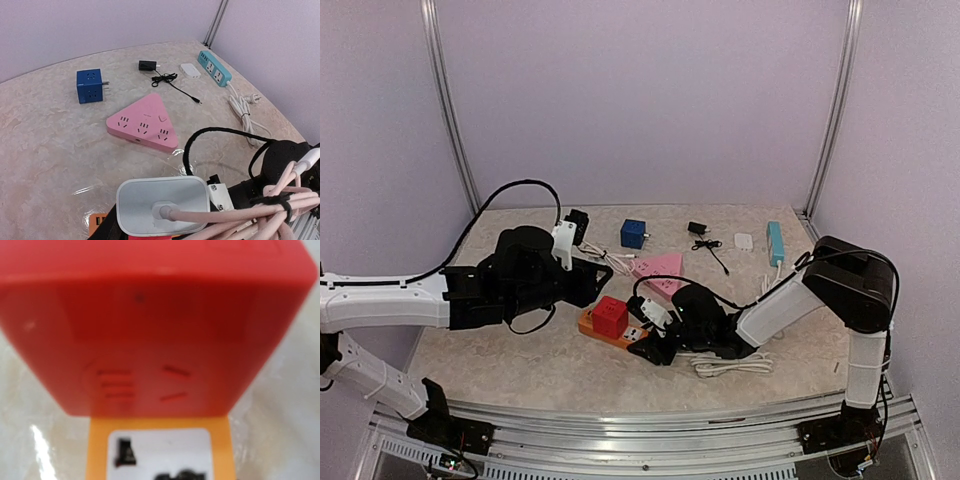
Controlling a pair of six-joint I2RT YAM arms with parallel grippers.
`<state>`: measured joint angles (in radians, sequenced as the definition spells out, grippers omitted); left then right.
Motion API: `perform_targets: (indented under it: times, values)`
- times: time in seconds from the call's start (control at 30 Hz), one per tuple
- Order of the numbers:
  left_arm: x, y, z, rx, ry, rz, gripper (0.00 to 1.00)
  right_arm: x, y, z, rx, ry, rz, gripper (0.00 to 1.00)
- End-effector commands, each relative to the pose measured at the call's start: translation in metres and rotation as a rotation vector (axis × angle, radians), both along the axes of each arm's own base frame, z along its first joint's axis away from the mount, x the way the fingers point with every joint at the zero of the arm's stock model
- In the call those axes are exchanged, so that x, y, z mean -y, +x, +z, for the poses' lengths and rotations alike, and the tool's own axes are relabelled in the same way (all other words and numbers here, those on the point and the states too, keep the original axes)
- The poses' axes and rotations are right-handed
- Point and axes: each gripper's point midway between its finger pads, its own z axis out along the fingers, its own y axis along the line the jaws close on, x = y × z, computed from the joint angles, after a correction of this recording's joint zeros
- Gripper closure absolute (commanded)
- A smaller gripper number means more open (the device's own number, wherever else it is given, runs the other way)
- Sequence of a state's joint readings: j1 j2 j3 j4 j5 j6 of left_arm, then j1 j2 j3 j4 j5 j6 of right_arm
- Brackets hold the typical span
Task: Pull the plug off the socket
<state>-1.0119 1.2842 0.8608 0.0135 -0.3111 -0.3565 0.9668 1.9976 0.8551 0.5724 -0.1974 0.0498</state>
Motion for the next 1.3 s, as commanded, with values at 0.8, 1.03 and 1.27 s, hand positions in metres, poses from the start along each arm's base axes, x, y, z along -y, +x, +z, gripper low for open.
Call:
perform_targets:
  times: [0.8, 1.03, 1.27]
  values:
    - [-0.081, 0.197, -0.109, -0.427, 0.106, 0.270, 0.96, 0.022, -0.007, -0.070, -0.087, -0.110, -0.079, 1.00]
    - [-0.074, 0.213, -0.158, -0.537, 0.149, 0.255, 0.93, 0.021, -0.008, -0.072, -0.064, -0.121, -0.083, 1.00]
    - [-0.076, 0.222, -0.177, -0.599, 0.137, 0.251, 0.86, 0.019, -0.011, -0.070, -0.061, -0.110, -0.080, 1.00]
